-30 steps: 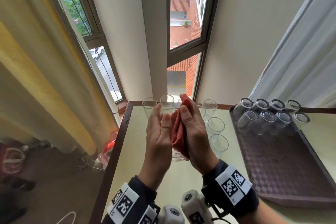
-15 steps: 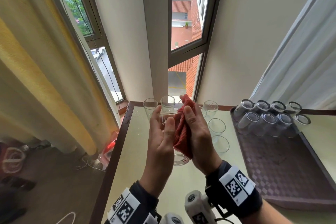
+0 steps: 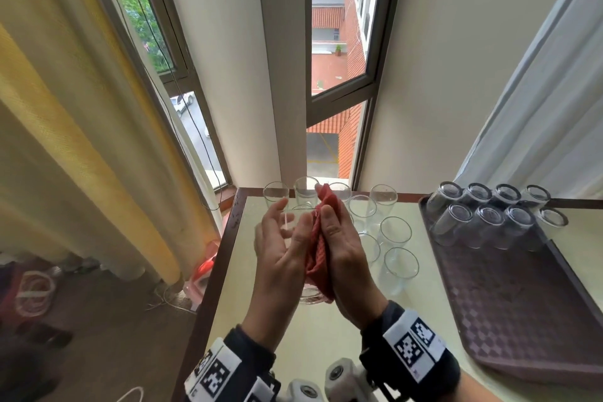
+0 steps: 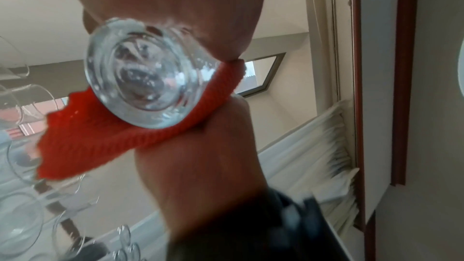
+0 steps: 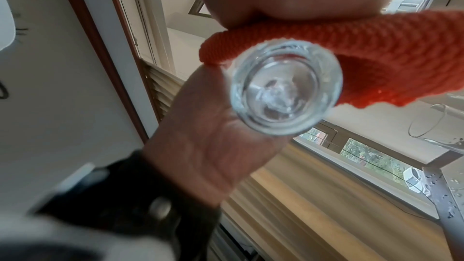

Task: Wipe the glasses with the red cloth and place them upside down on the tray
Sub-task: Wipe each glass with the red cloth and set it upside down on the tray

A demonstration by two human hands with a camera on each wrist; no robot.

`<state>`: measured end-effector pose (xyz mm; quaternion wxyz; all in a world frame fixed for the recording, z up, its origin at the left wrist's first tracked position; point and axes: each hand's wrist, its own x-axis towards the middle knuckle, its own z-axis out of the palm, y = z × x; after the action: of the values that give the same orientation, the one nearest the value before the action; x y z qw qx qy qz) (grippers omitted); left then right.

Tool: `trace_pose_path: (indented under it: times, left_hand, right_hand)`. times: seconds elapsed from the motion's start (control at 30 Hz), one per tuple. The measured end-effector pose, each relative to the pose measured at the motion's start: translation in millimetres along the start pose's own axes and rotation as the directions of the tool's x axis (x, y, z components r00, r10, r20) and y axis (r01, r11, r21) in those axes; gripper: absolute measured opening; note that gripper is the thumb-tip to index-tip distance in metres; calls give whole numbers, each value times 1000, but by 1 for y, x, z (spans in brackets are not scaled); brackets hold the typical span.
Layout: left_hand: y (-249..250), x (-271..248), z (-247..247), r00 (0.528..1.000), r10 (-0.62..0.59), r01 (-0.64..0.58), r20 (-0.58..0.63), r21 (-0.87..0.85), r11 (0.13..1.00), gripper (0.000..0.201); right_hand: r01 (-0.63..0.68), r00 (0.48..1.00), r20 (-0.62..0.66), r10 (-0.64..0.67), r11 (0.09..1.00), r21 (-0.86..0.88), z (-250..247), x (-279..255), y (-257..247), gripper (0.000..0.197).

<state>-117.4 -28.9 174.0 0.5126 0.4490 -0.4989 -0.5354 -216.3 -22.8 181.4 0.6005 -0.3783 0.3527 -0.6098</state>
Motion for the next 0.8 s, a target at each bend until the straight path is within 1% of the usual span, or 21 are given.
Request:
trace_pose_path:
  times: [0.03,0.07,0.1,0.2,0.3,0.33,0.4,0.43,0.5,0.6,0.67,0.73,0.8]
  left_hand:
    - [0,4,-3,1000,-13,13,-12,14,1000,55]
    - [0,6,-5,1000,-17,18,-23,25,1000,57]
    - [1,8,-7,1000,-17,18,-25,35,999,58]
    - [0,7,-6,998,36,-33,-49,58,998,58]
    - [-1,-3,1,998,58,-56,-39,47,997,69]
    - [-2,-3,2,997,59,-58,-41,30,998,66]
    - [2,-2,0,999,31,-31,-31,4,1000,49]
    - [3,-1,-3,1000,13,-13,-27,-1,1000,46]
    - [2,3,-8,999,-13,13,-38,-16,1000,57]
    - [7,5,-12,997,47,-46,-66,26,999,66]
    - [7,3,-11,996,75,-75,-55,7,997,65]
    - [6,-1,-8,996,81,-82,-32,-19,996,65]
    - [7,-3,-7,995,94,-94,-37,11,996,60]
  right_hand:
    - [20,1000,-17,-20,999,-26,0,-1,5,39]
    - [43,998,-34,-44,998,-43,-1,-3,10,38]
    - [54,997,-51,-56,997,-48,-3,-3,13,41]
    - [36,996,-80,-37,999,-12,-5,1,10,45]
    - [7,999,-52,-7,1000,-12,-1,7,1,47]
    - [6,999,-32,-6,1000,-4,1,8,-1,43]
    - [-1,1000,-9,1,1000,2,3,5,-1,43]
    - [9,1000,3,-9,1000,-11,4,4,1,43]
    - [40,999,22,-39,997,-61,6,1,5,41]
    - [55,998,30,-52,991,-119,7,2,8,45]
    - [18,999,40,-15,996,-87,11,4,1,40]
    - [0,999,47,0,1000,-16,13,7,-4,44]
    - [12,998,64,-13,1000,11,13,5,-7,47]
